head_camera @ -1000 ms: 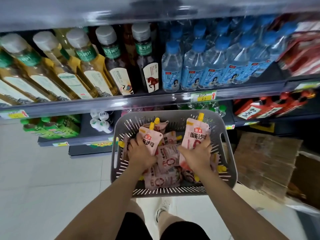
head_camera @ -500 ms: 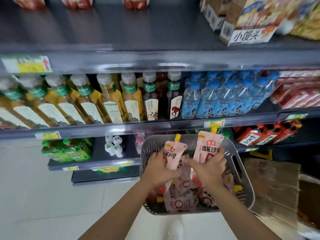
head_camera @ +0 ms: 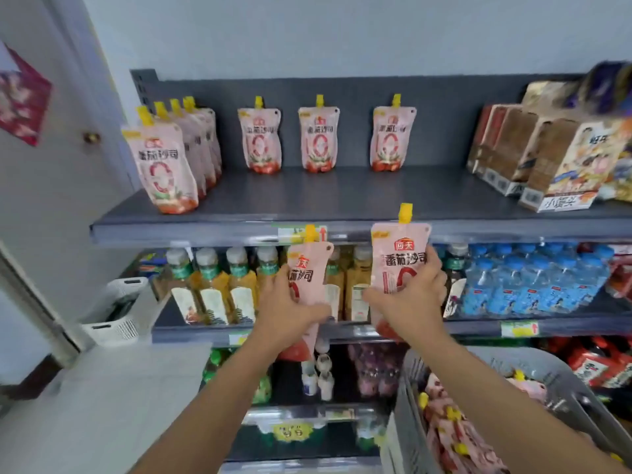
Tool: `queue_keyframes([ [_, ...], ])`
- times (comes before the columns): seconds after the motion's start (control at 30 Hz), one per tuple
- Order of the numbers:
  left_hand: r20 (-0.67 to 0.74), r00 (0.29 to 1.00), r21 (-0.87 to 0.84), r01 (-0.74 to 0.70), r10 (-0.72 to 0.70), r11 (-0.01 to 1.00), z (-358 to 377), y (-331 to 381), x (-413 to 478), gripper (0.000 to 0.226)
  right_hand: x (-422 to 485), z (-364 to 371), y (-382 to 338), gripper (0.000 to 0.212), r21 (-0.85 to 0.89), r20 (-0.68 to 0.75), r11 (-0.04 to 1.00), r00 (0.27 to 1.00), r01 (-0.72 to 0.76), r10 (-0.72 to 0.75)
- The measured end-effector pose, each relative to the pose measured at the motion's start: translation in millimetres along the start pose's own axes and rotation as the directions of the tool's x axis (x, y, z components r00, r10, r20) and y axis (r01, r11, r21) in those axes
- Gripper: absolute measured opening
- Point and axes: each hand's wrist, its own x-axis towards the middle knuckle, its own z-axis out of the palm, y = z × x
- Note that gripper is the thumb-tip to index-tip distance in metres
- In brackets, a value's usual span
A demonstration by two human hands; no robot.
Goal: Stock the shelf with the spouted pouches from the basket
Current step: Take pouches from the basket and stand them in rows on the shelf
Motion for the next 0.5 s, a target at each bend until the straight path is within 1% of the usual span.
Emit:
queue_keyframes([
  [0.13, -0.133, 0.987, 0.05, -0.086, 0.092, 0.995, -66.6, 22.7, 12.5, 0.115, 1.1, 26.3, -64.3, 0.118, 0.086, -0.014, 0.993, 0.996, 0.085, -0.084],
  [0.23, -0.195, 0.968, 0.059, -0.149, 0.158, 0.987, -99.4, 39.2, 26.2, 0.121, 6.4, 41.6, -103.0, 0.118, 0.09, -0.015, 0.987, 0.991, 0.134, -0.133],
  [0.33, -0.272, 0.937, 0.119, -0.193, 0.219, 0.974, -119.5, 53.0, 47.1, 0.117, 17.1, 55.0, -131.6, 0.118, 0.065, -0.035, 0.983, 0.985, 0.171, -0.169],
  [0.43, -0.31, 0.92, 0.157, -0.2, 0.24, 0.967, -129.4, 62.5, 75.3, 0.118, 33.2, 66.8, -151.1, 0.119, 0.058, -0.063, 0.983, 0.983, 0.177, -0.173],
  [0.5, -0.349, 0.9, 0.217, -0.193, 0.261, 0.957, -131.0, 66.6, 98.8, 0.118, 47.8, 73.7, -159.6, 0.12, 0.071, -0.068, 0.982, 0.983, 0.172, -0.168],
])
